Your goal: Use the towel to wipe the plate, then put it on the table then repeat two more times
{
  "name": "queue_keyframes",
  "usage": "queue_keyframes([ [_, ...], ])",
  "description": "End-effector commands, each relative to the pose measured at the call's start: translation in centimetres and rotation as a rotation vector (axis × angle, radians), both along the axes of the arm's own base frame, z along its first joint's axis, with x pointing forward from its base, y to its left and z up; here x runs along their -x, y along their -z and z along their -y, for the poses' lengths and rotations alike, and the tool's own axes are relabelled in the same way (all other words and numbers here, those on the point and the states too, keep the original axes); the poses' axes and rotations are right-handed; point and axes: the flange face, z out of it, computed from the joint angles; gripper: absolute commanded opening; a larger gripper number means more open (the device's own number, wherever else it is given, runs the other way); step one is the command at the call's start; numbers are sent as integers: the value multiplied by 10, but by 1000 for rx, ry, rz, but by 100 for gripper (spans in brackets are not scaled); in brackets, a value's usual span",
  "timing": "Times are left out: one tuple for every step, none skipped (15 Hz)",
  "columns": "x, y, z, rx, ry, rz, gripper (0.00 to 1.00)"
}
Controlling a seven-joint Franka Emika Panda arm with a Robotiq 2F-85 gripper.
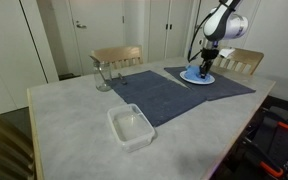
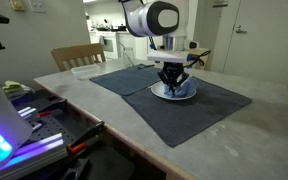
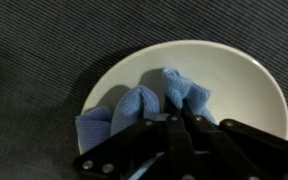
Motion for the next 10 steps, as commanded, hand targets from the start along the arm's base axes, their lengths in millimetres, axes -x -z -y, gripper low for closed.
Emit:
queue_keyframes([
  [9,9,-24,-128,-46,-27,1],
  [8,10,-27,-149,-53,-25,1],
  [7,10,-29,-164,-54,-14,1],
  [6,10,-31,-178,-55,-6,1],
  [4,10,-32,-185,-56,3,1],
  [3,10,-32,-191,-56,14,1],
  [1,10,-33,-189,-55,23,1],
  [0,10,-33,-191,-60,24,1],
  [-2,11,-34,-188,-66,25,1],
  [-3,12,-35,-189,-67,29,1],
])
